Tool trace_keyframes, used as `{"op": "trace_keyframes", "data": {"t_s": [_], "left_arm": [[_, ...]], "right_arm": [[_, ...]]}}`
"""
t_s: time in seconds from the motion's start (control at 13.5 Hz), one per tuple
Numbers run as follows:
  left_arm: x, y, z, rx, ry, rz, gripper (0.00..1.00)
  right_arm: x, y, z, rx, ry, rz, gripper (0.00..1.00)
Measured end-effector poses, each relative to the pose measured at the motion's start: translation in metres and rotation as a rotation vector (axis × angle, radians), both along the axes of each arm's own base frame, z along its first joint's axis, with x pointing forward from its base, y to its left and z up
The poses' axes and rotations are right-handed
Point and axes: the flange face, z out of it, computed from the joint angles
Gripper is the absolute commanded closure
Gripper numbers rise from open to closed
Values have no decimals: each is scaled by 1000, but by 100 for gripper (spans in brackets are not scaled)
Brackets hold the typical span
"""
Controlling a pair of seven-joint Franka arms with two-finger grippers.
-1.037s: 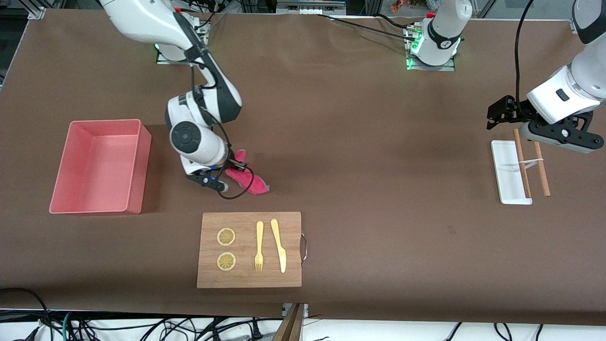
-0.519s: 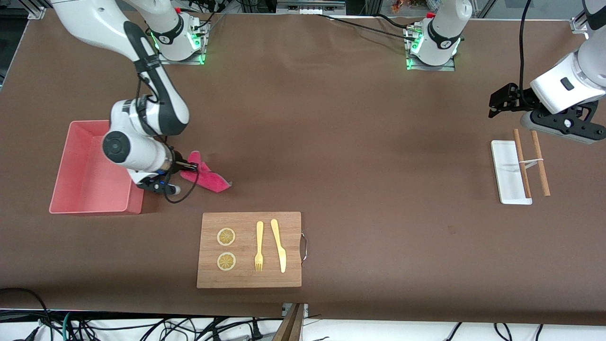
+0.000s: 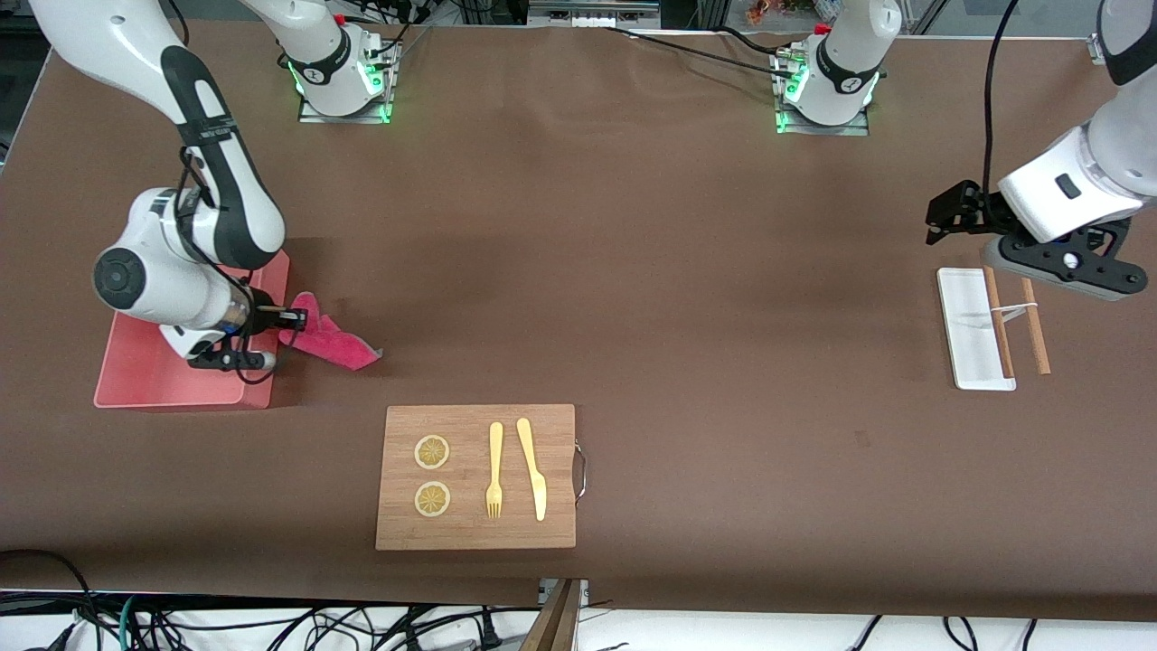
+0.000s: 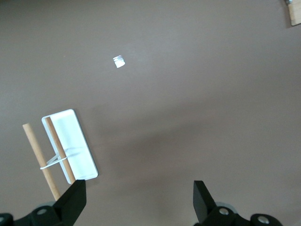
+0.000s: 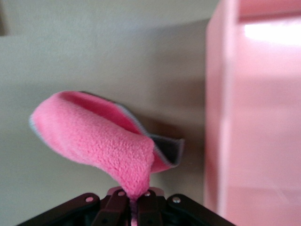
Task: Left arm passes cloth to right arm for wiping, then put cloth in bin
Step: 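Carry the cloth over the pink bin with the right gripper, then open the right gripper to drop the cloth into the bin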
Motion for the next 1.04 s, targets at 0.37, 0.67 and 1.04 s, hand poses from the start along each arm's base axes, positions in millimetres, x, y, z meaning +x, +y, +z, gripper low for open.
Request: {"op": "trace_keyframes", "data": {"t_s": [0.37,0.67,1.04], "left_arm": [[2,53,2,-6,-1,98,0],[2,59,2,-17,-3,108,0],[2,27,25,-28,-47,53,0]], "right_arm": [[-6,-18,74,-29,58,36,100],[-11,-48,151,-77,72,35,100],[-26,-85,203,-110,52,80,100]]}}
